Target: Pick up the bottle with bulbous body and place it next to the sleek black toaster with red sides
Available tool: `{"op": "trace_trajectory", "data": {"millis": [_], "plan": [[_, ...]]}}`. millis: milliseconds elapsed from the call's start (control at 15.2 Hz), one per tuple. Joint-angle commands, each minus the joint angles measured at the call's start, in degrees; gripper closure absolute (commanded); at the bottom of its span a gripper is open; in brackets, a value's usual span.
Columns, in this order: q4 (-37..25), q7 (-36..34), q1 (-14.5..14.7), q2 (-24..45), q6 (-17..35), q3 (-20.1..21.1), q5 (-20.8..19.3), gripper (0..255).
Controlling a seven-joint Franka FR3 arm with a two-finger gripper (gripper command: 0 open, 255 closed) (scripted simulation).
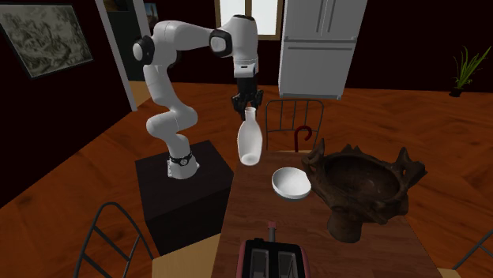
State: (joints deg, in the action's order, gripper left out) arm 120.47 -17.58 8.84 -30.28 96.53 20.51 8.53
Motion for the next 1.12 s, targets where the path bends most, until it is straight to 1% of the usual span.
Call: {"op": "trace_trajectory", "data": {"millis": [0,1056], "plan": [[-1.9,-0.1,-0.1,0.4,-1.6,-0.1,-0.2,255],[-18.4,-1.1,-1.1,5.0,-13.5,-0.4,-1.7,255]]}}
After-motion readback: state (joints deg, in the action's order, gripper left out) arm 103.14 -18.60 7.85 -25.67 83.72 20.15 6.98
